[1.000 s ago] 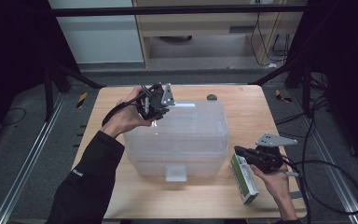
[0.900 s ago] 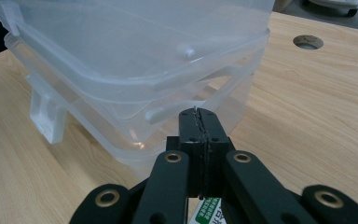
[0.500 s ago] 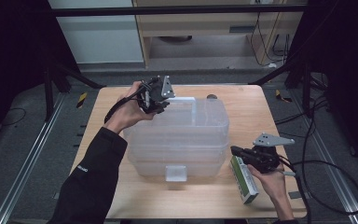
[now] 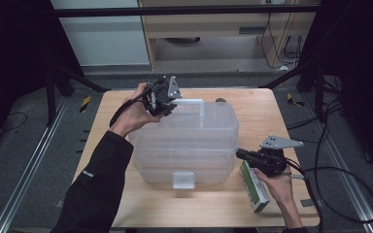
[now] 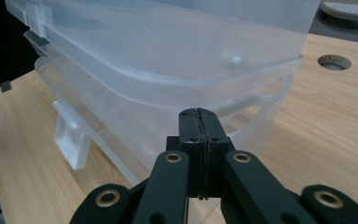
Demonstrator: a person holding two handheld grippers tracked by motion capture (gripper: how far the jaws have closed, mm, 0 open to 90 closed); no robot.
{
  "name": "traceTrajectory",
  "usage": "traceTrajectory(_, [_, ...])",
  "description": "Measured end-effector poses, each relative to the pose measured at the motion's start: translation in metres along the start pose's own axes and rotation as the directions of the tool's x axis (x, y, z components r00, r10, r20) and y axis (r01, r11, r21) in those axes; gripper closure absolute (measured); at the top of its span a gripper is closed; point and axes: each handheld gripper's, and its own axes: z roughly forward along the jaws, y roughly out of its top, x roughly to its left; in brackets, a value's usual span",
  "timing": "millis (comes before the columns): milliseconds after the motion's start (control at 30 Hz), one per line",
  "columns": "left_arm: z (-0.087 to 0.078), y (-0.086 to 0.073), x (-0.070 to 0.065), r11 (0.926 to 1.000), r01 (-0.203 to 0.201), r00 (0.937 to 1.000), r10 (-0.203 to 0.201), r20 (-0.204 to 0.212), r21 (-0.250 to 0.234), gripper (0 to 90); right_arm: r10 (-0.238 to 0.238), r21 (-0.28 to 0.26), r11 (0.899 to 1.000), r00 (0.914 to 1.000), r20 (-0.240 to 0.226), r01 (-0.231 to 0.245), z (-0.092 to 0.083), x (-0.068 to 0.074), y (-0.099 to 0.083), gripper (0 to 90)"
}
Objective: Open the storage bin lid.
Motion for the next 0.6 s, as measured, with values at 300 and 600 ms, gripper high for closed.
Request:
traceTrajectory(300, [-0.004, -0.006, 0.000, 0.9993, 0.030, 0.9992, -0.030, 0.027, -0.024, 61.7, 0.009, 0.005, 1.000, 0.9999, 0.005, -0.009, 0.004, 0.001, -0.001, 90.0])
traceTrajectory(600, [-0.036, -0.026, 0.004, 0.9937, 0.079, 0.9962, -0.076, 0.043, -0.080, 52.6, 0.004, 0.018, 1.000, 1.0000, 0.009, -0.004, 0.004, 0.002, -0.001, 89.9])
